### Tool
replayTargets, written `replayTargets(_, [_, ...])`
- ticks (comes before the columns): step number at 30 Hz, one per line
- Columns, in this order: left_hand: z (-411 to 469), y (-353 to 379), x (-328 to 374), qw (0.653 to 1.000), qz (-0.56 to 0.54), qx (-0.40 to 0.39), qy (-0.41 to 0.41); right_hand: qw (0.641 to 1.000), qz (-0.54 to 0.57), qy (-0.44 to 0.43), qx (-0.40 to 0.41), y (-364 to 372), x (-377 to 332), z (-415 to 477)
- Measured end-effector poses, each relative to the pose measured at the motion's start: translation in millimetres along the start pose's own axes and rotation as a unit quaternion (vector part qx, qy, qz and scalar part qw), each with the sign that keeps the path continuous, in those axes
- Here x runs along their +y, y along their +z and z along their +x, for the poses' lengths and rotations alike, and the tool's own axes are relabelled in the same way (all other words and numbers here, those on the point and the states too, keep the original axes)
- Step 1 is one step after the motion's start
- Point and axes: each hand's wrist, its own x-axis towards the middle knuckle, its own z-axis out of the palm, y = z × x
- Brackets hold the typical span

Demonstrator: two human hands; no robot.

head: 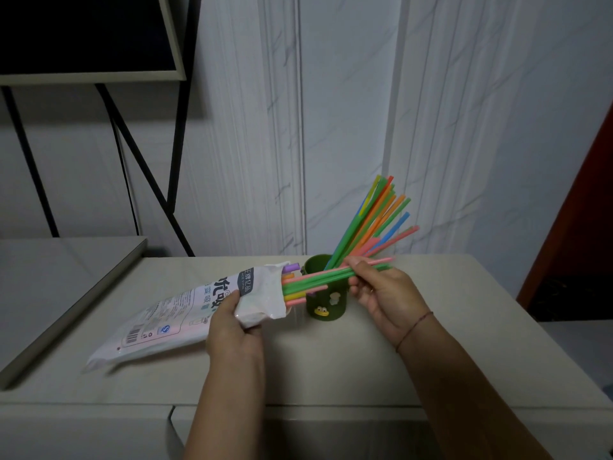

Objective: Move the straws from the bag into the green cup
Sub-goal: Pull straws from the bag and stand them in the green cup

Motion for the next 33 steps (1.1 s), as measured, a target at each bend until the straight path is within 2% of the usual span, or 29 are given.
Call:
replayTargets(5, [1.8, -0.7, 0.5, 1.000, 0.000, 0.006, 0.000, 0.999, 0.021, -0.020, 0.025, -5.6, -8.1, -0.8])
replayTargets(11, [-0.6, 0.3, -5.3, 1.000, 0.004, 0.005, -0.007, 0.999, 0.002, 0.025, -0.034, 6.0, 10.2, -3.4])
replayTargets(20, [5.6, -3.0, 1.8, 1.000, 0.010, 0.007, 0.001, 0.999, 0.009, -0.027, 0.028, -8.9, -18.8, -4.7])
replayTargets(27, [-1.7, -0.5, -8.4, 0.999, 0.027, 0.019, -0.004, 0.999, -0.032, -0.003, -0.012, 2.5, 0.9, -5.9])
replayTargets(33, [-3.7, -0.5, -13.9, 0.999, 0.032, 0.016, -0.001, 0.999, -0.046, -0.008, -0.011, 6.0, 7.8, -4.7])
